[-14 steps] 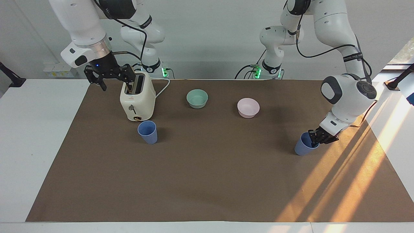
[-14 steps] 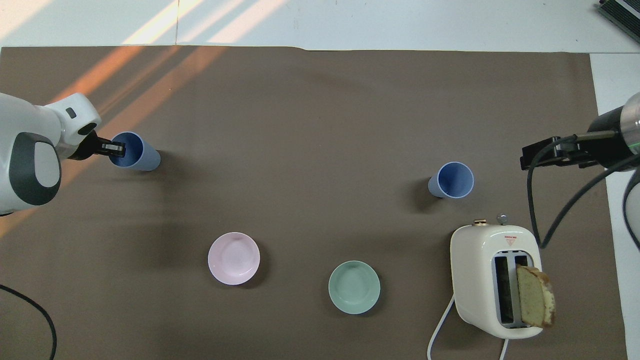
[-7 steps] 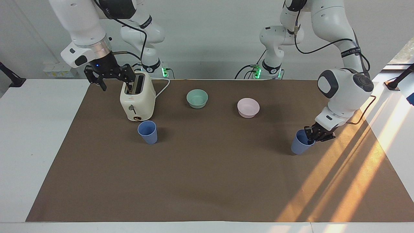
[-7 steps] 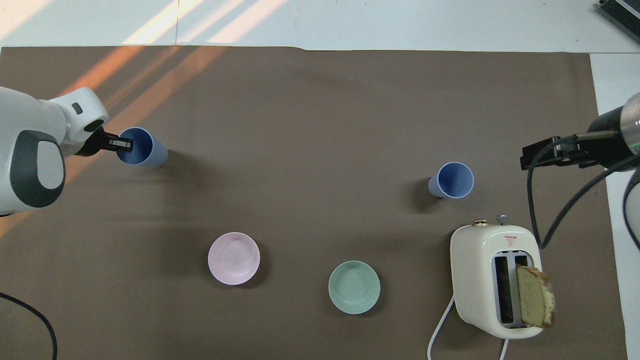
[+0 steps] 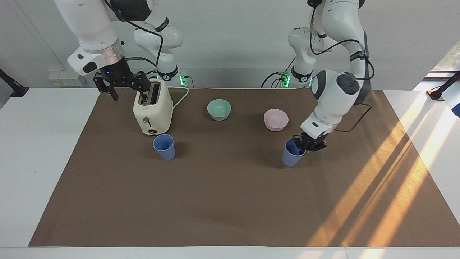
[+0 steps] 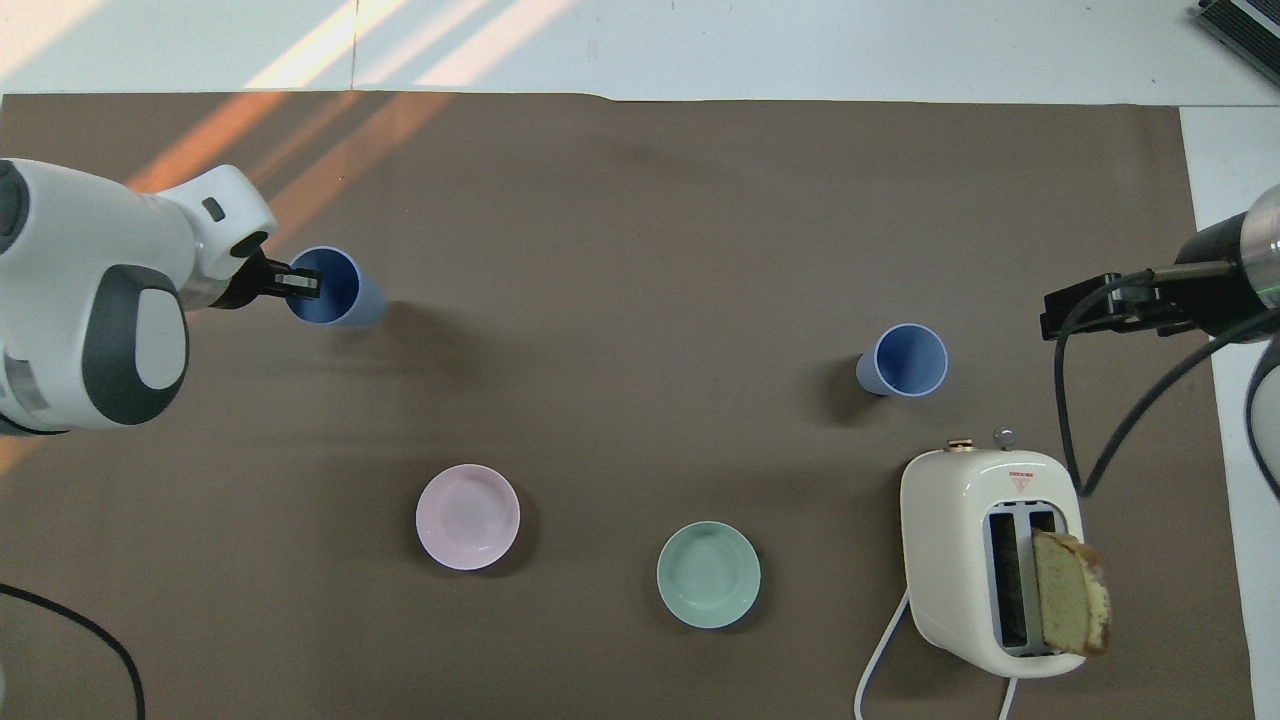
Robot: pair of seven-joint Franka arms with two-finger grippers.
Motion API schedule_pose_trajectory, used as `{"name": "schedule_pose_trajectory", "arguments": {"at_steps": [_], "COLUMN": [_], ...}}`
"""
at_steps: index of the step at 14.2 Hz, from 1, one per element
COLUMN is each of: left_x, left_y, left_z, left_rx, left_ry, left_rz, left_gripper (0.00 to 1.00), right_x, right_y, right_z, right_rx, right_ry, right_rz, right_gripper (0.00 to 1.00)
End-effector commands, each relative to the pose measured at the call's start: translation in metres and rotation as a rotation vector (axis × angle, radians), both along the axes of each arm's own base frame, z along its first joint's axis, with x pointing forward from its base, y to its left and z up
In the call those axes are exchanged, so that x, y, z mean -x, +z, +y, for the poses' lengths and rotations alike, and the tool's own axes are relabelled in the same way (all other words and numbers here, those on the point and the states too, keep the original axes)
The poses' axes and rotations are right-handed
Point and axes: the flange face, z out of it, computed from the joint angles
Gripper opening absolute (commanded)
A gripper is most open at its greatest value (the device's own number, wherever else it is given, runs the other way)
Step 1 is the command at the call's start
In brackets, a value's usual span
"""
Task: Stack blue cups with both arms
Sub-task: 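Carry the blue cup toward the table center and set it down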
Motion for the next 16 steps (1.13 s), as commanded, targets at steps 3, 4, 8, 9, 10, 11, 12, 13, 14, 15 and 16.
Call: {"name": "schedule_pose_trajectory", "arguments": {"at_steps": [3, 4, 8, 9, 10, 11, 12, 13, 14, 15, 16], "left_x": [0.059, 0.069, 0.094, 0.093, 0.092, 0.089, 0.088, 0.084, 0.079, 0.076, 0.069], "left_y": [-0.024, -0.031, -0.038, -0.036, -0.035, -0.033, -0.03, -0.021, -0.009, 0.007, 0.017], "left_z": [-0.094, -0.11, -0.144, -0.145, -0.146, -0.145, -0.145, -0.144, -0.139, -0.131, -0.114], "left_rx": [0.029, 0.028, 0.034, 0.038, 0.04, 0.044, 0.045, 0.052, 0.057, 0.059, 0.056], "left_ry": [0.053, 0.048, 0.101, 0.099, 0.099, 0.093, 0.09, 0.094, 0.102, 0.102, 0.105], "left_rz": [-0.016, -0.003, 0.029, 0.025, 0.027, 0.023, 0.021, 0.011, -0.001, -0.012, -0.015], "left_gripper": [0.0, 0.0, 0.19, 0.48, 0.67, 0.86, 0.9, 0.96, 1.0, 1.0, 1.0], "right_x": [0.0, 0.001, 0.0, 0.001, 0.001, 0.001, 0.0, 0.001, 0.001, 0.0, 0.001], "right_y": [0.001, 0.001, 0.001, 0.001, 0.001, 0.0, 0.001, 0.001, 0.001, 0.001, 0.001], "right_z": [-0.003, -0.003, -0.004, -0.003, -0.003, -0.003, -0.003, -0.003, -0.003, -0.003, -0.003], "right_rx": [-0.002, 0.0, -0.002, -0.002, -0.002, -0.002, -0.002, -0.002, 0.0, 0.0, -0.002], "right_ry": [0.019, 0.019, 0.018, 0.019, 0.019, 0.019, 0.019, 0.019, 0.019, 0.019, 0.019], "right_rz": [-0.009, -0.008, -0.009, -0.008, -0.008, -0.006, -0.009, -0.008, -0.008, -0.008, -0.008], "right_gripper": [1.0, 1.0, 1.0, 1.0, 1.0, 1.0, 1.0, 1.0, 1.0, 1.0, 1.0]}}
